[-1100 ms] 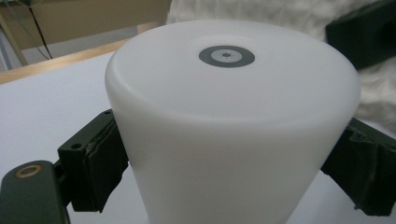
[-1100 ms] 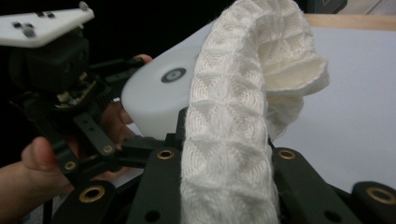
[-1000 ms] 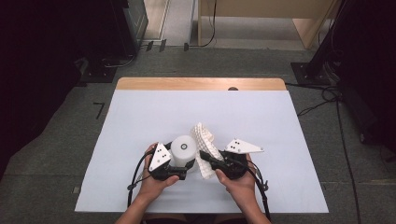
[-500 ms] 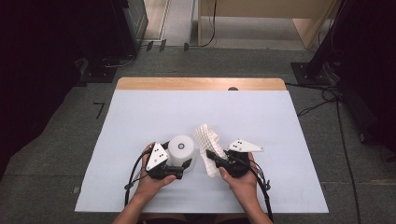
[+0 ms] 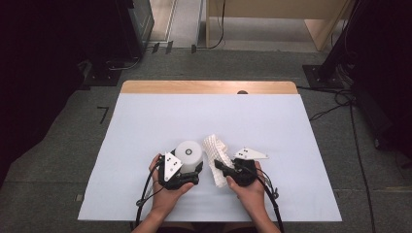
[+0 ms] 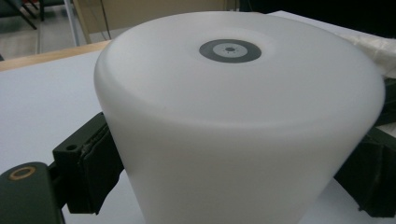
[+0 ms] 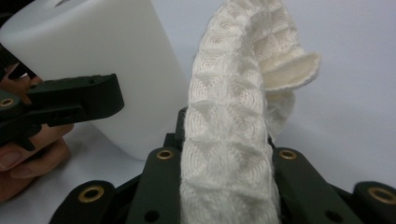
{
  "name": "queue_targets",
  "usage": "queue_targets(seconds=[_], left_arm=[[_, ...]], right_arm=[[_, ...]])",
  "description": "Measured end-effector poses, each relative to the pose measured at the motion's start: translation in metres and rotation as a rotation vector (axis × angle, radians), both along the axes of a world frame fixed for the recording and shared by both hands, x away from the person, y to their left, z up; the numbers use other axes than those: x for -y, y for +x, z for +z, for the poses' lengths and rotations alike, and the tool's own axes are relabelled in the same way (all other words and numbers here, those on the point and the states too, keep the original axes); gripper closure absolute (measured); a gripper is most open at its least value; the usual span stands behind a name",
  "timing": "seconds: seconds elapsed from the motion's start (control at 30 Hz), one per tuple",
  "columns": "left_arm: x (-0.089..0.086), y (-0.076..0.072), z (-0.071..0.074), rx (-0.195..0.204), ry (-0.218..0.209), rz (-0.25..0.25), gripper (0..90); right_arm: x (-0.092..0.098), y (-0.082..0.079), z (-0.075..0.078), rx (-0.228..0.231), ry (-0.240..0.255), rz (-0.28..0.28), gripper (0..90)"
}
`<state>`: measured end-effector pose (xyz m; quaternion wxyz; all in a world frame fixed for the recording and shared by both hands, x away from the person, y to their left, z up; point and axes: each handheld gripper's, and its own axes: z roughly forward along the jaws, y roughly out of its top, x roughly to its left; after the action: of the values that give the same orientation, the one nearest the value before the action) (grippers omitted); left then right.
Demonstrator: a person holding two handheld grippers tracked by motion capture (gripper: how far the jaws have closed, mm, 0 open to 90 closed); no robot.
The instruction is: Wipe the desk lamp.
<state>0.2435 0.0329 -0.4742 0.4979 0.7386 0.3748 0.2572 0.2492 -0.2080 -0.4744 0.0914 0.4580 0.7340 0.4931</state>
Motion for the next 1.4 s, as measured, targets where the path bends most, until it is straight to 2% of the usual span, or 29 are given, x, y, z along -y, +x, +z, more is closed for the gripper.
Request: queue_targets(seconds=[0.03, 0.1, 0.13, 0.17, 0.2, 0.27, 0.37, 0.43, 0.5, 0.63, 0.67, 0.73, 0.77, 0.83, 0.87, 0.97, 1.07, 1.2, 1.33, 1.4], left_arm=[[0.0, 0.0, 0.0, 0.0, 0.0, 0.0, 8.3], [-0.006, 0.004, 0.001, -0.005, -0.001, -0.041, 8.5], [-0.006, 0.004, 0.001, -0.005, -0.001, -0.041, 8.6], [-0.015, 0.009, 0.003, -0.018, -0.048, -0.1, 8.6], [-0.02, 0.011, 0.004, -0.023, -0.092, -0.135, 8.6], [-0.028, 0.015, 0.008, -0.027, -0.138, -0.195, 8.7], [-0.03, 0.017, 0.01, -0.02, -0.101, -0.219, 8.7], [-0.03, 0.017, 0.007, -0.036, -0.085, -0.242, 8.7], [-0.028, 0.017, 0.006, -0.038, -0.073, -0.26, 8.7], [-0.025, 0.017, 0.004, -0.048, -0.071, -0.274, 8.7], [-0.023, 0.016, 0.003, -0.049, -0.053, -0.282, 8.7], [-0.021, 0.015, 0.003, -0.045, -0.04, -0.282, 8.8], [-0.02, 0.015, 0.003, -0.043, -0.035, -0.284, 8.7], [-0.02, 0.015, 0.003, -0.042, -0.034, -0.285, 8.7], [-0.019, 0.015, 0.003, -0.039, -0.03, -0.287, 8.7], [-0.017, 0.014, 0.003, -0.03, -0.011, -0.285, 8.7], [-0.017, 0.015, 0.006, -0.03, -0.022, -0.28, 8.7], [-0.022, 0.018, 0.008, -0.014, -0.033, -0.249, 8.7], [-0.025, 0.021, 0.004, -0.011, -0.004, -0.235, 8.6], [-0.025, 0.022, 0.003, -0.008, -0.005, -0.239, 8.6]], right_arm=[[-0.001, 0.0, -0.001, 0.0, -0.001, 0.003, 74.0], [-0.004, 0.001, -0.003, -0.017, -0.005, 0.01, 73.9], [-0.004, 0.001, -0.003, -0.017, -0.005, 0.01, 73.9], [-0.007, 0.001, -0.007, -0.025, -0.018, 0.022, 74.0], [-0.01, 0.0, -0.008, -0.031, -0.022, 0.03, 74.0], [-0.014, -0.001, -0.01, -0.036, -0.026, 0.051, 74.1], [-0.02, -0.004, -0.006, -0.027, -0.001, 0.084, 74.2], [-0.021, -0.006, 0.0, -0.015, 0.032, 0.102, 74.3], [-0.022, -0.008, 0.006, -0.001, 0.035, 0.104, 74.3], [-0.019, -0.011, 0.015, 0.016, 0.06, 0.095, 74.4], [-0.015, -0.012, 0.022, 0.032, 0.09, 0.096, 74.5], [-0.015, -0.013, 0.025, 0.036, 0.098, 0.094, 74.5], [-0.013, -0.016, 0.033, 0.059, 0.107, 0.09, 74.4], [-0.013, -0.016, 0.035, 0.065, 0.116, 0.093, 74.5], [-0.01, -0.019, 0.043, 0.078, 0.15, 0.099, 74.4], [-0.007, -0.021, 0.05, 0.096, 0.187, 0.098, 74.3], [-0.001, -0.022, 0.055, 0.114, 0.213, 0.081, 74.1], [0.007, -0.018, 0.051, 0.112, 0.18, 0.031, 74.0], [0.006, -0.013, 0.039, 0.099, 0.113, -0.002, 74.0], [0.005, -0.01, 0.033, 0.084, 0.104, -0.004, 74.1]])
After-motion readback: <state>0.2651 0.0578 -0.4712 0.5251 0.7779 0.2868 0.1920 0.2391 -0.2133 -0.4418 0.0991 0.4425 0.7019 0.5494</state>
